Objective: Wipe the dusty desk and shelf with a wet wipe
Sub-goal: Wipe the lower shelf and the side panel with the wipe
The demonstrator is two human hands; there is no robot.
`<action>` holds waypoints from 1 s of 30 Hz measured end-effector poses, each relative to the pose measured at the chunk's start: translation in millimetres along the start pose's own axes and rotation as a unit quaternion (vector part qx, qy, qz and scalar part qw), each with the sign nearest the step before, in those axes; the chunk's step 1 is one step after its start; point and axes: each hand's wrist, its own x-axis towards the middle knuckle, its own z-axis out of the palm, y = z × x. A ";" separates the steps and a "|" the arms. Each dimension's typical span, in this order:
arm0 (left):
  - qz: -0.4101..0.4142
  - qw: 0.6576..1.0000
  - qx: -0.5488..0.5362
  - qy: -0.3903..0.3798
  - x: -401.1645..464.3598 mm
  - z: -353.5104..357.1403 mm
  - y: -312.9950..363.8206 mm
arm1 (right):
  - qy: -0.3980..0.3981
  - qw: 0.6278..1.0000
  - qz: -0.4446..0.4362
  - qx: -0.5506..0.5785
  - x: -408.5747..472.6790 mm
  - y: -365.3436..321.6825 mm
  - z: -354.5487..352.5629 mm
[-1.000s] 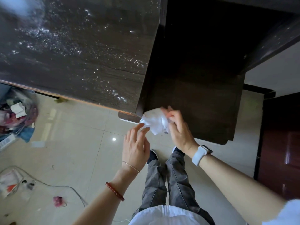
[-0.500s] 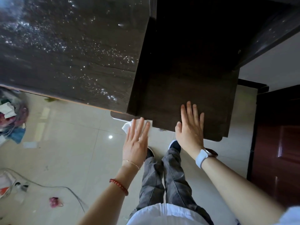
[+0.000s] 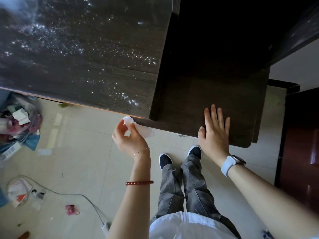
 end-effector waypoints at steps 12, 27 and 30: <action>0.330 0.872 0.286 -0.219 -3.6 -15.7 -42.5 | 0.013 1.000 0.004 0.010 0.0 -1.4 1.5; 0.510 0.690 0.336 -0.388 -42.9 21.5 -17.5 | -0.036 0.998 -0.058 0.016 0.5 19.6 -14.5; 0.500 0.669 0.398 -0.380 -46.2 37.0 -5.0 | -0.036 0.995 -0.089 0.011 4.9 30.0 -21.5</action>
